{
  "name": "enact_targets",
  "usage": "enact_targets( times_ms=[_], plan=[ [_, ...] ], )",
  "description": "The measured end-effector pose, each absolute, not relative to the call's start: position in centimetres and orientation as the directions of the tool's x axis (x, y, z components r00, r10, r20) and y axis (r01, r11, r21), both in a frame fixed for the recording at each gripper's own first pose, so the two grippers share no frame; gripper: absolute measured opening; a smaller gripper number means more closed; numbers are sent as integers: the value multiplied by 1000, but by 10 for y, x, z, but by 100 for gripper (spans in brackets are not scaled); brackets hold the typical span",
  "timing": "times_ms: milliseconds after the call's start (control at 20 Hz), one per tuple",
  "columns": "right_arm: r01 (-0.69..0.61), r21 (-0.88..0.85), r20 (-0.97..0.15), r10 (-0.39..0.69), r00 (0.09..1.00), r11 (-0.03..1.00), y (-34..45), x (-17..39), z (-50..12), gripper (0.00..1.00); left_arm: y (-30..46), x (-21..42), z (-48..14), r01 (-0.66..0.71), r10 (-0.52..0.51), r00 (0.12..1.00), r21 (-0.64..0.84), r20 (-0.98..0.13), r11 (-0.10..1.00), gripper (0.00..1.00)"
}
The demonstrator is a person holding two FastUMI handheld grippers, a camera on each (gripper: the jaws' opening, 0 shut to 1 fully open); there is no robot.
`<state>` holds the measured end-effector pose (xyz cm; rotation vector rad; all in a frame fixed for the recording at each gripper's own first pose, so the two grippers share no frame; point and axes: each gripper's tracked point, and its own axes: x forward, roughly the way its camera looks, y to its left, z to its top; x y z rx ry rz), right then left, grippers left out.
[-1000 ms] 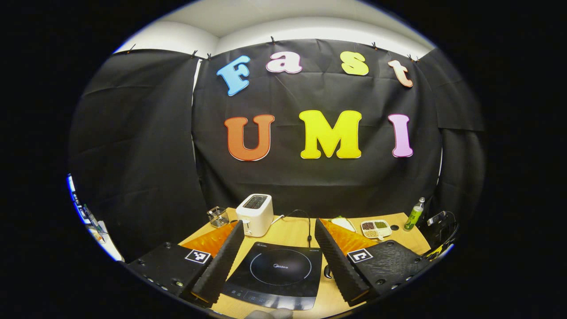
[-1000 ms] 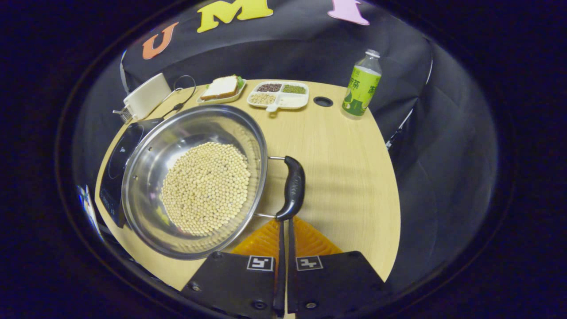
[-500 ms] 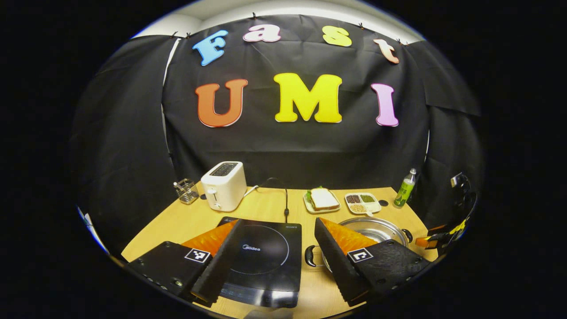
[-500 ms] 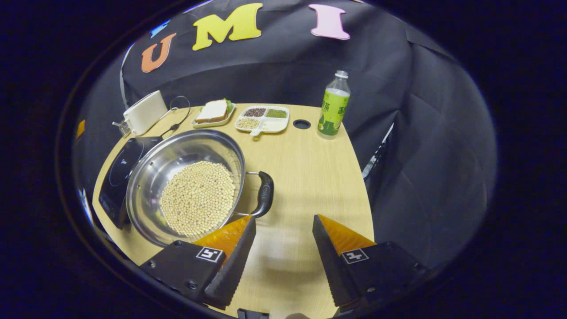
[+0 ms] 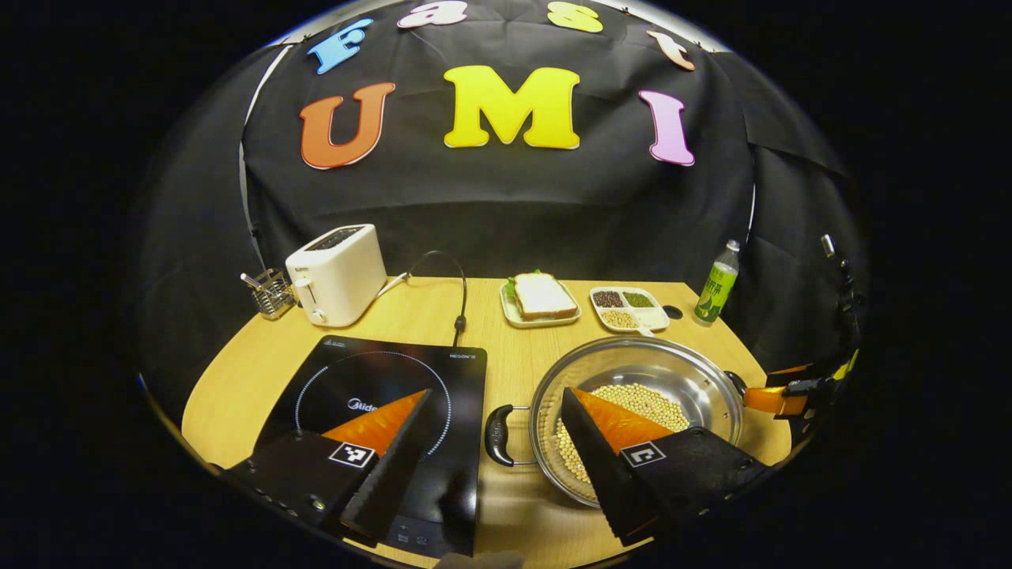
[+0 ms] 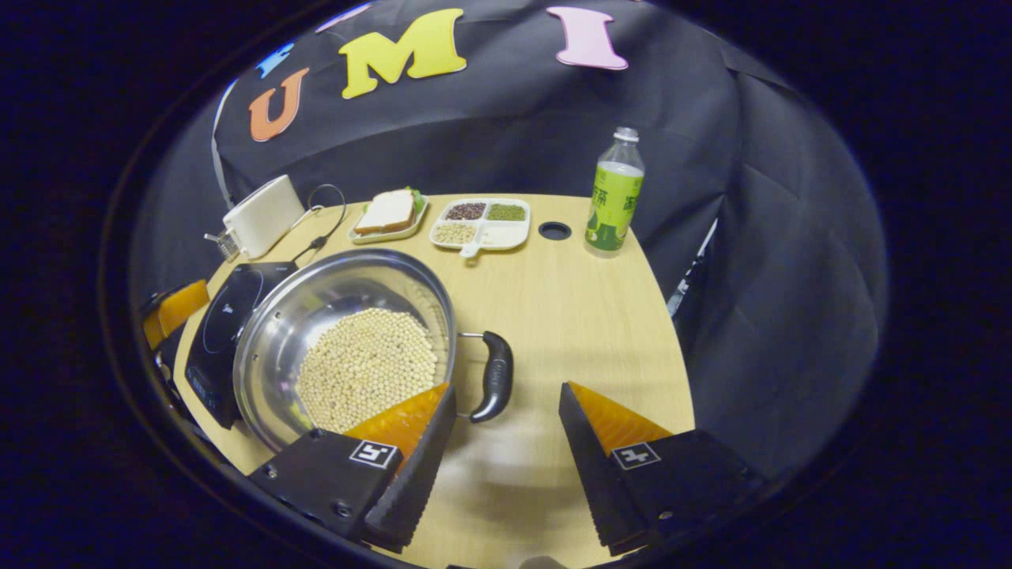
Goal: First push the handle of the pot to place it horizontally, then grasp the pot with both hands and set it on the induction cooktop.
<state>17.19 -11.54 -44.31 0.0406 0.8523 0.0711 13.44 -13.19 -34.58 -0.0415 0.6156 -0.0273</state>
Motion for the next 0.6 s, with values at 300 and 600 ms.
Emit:
enact_targets(
  times_ms=[300, 600],
  plan=[
    [-47, -10, -739, 25, 673, 999, -123, 192, -447, 82, -148, 139, -388, 19, -45, 772, -47, -634, 999, 96],
    [-27, -31, -747, -5, 665, 999, -127, 197, -455, 82, -151, 142, -412, 8, -29, 738, -35, -674, 999, 96]
  ],
)
